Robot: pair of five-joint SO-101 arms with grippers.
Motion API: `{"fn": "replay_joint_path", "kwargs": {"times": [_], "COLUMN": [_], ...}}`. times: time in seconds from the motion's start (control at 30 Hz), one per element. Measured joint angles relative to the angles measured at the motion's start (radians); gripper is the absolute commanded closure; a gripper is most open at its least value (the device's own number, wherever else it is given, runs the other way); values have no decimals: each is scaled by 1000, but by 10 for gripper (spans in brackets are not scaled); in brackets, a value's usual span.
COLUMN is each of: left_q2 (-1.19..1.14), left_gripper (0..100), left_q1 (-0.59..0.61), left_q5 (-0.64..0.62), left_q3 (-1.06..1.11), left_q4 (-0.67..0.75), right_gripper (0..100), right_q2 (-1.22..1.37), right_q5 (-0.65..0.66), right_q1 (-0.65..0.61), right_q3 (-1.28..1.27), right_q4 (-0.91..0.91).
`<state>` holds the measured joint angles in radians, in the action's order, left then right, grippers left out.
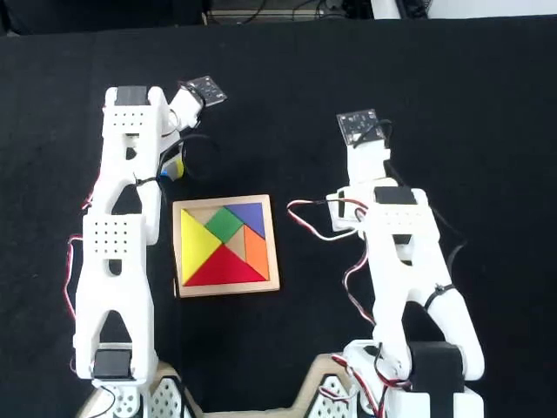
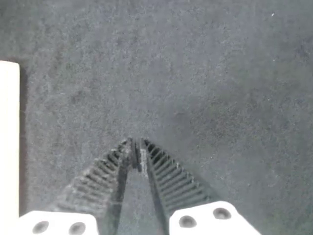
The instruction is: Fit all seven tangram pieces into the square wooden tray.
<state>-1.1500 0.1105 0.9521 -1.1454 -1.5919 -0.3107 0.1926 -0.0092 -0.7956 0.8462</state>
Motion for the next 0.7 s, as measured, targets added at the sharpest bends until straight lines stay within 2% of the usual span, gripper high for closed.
{"fn": "replay_joint_path", "kwargs": {"times": [0.57, 0.7], "left_q2": [0, -8], "left_gripper": [899, 899], "left_q1": [-2, -14], "left_q5": [-3, -5], "left_q3": [-9, -81], "left_q4": [-61, -137], "right_gripper": [986, 986], "right_q2": [0, 0], "right_q5": [0, 0], "right_q1": [0, 0], "right_q3": [0, 0], "right_q4": [-2, -2]}}
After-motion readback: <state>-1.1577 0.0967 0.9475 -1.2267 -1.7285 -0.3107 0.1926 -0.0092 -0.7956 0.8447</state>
